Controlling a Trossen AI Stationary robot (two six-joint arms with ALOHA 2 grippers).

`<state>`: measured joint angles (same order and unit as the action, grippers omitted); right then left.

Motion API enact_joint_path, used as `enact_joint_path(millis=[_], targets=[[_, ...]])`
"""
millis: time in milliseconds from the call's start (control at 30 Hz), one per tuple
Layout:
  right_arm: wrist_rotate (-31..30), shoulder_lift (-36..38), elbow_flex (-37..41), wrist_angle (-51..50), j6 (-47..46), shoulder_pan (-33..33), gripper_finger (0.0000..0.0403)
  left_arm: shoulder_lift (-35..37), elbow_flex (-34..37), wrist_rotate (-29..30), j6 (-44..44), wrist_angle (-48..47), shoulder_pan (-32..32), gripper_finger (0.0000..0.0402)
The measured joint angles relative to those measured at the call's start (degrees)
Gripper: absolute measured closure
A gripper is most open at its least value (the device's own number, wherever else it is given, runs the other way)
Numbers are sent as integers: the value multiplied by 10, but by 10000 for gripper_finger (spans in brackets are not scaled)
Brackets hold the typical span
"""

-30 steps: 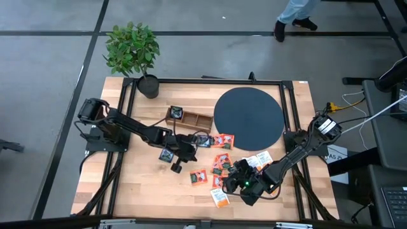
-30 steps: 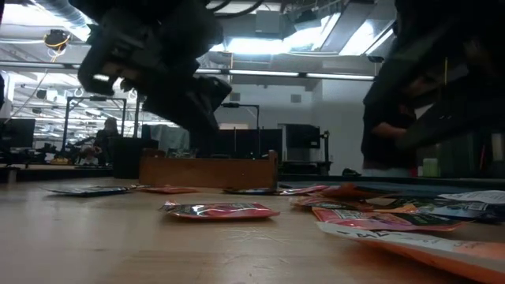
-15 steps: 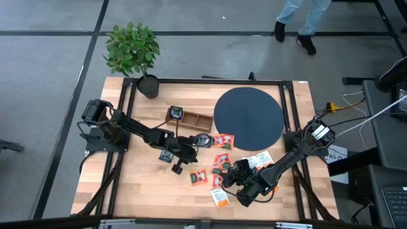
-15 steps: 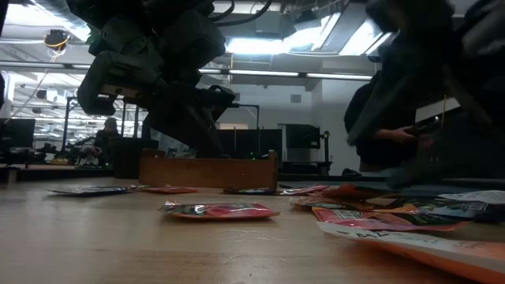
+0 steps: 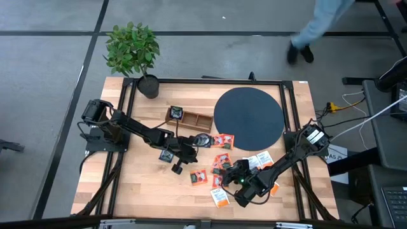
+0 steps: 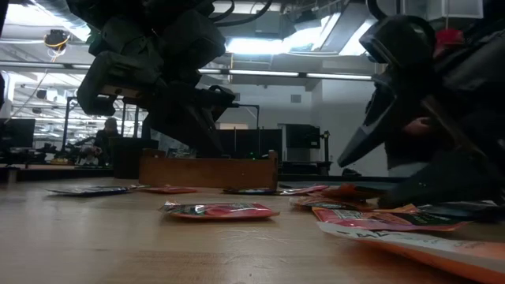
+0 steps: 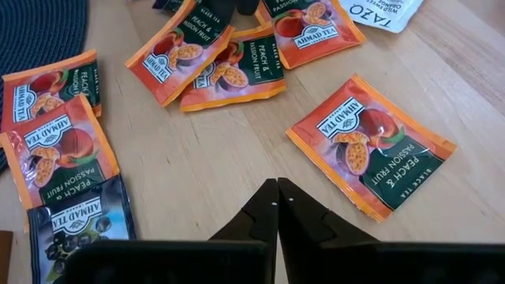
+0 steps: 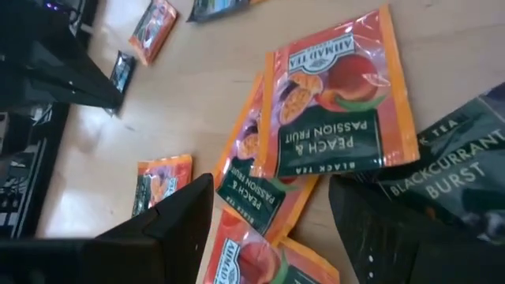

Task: Pick & Place Tea
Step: Put the orange tea bag into the middle section of the wooden organizer

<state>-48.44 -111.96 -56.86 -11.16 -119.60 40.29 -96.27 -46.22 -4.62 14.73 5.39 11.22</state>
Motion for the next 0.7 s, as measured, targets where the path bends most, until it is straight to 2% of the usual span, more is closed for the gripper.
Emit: enact_joint_path(millis=[233,700], targets=[[-34,0,0,-6,-4,-5,150,0,0,0,0,0,0,397],[8,1,-1,-47,-3,-40,150,0,0,-1,0,0,0,400]])
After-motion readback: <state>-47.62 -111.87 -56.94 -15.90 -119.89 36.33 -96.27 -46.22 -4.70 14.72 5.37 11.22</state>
